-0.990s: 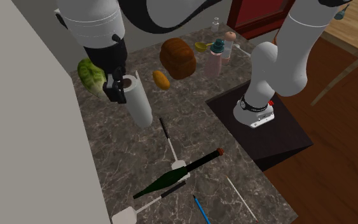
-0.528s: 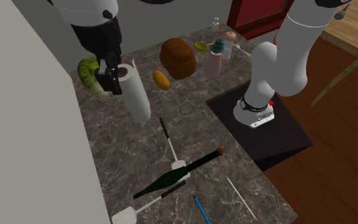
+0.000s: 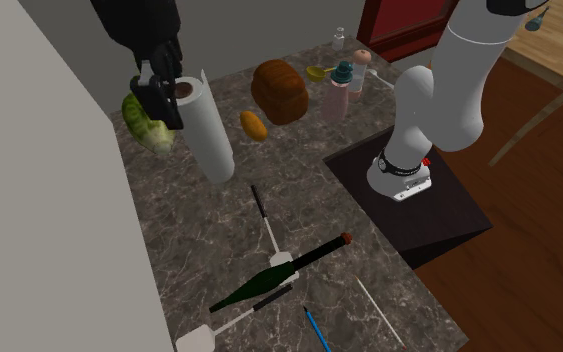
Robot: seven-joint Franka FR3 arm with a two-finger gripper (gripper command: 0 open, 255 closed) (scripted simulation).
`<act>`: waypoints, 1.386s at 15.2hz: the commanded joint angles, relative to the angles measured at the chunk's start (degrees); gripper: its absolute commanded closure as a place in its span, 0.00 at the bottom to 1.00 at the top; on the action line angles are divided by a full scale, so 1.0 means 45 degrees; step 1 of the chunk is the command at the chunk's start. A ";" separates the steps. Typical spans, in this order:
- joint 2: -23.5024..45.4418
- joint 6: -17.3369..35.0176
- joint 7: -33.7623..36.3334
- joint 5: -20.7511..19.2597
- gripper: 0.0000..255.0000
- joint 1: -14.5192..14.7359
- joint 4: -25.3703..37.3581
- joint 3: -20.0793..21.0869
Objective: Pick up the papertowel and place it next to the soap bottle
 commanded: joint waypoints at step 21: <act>-0.5907 -0.0500 -0.3152 0.0079 1.00 -0.1300 -0.5205 -0.1849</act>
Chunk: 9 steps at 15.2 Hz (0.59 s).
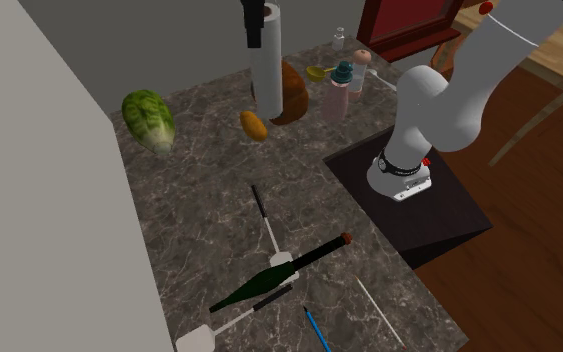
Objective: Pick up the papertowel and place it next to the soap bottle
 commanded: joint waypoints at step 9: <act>-0.3285 -0.0508 -0.2330 -0.0899 1.00 -0.0731 -0.2581 -0.1670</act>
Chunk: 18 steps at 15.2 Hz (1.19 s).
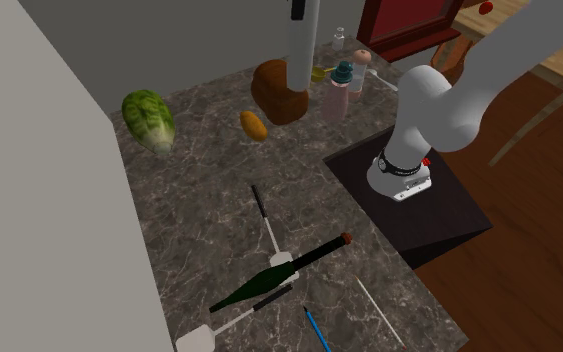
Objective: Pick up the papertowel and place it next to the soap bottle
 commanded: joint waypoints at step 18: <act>-0.2944 0.0851 -0.1927 -0.1464 1.00 -0.0787 -0.3492 -0.1779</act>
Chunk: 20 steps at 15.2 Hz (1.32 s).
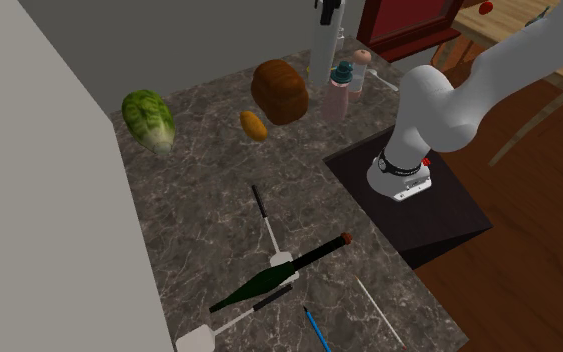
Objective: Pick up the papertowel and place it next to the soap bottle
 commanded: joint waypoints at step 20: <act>-0.1122 0.3135 0.0306 -0.0651 1.00 -0.0340 -0.4251 -0.0600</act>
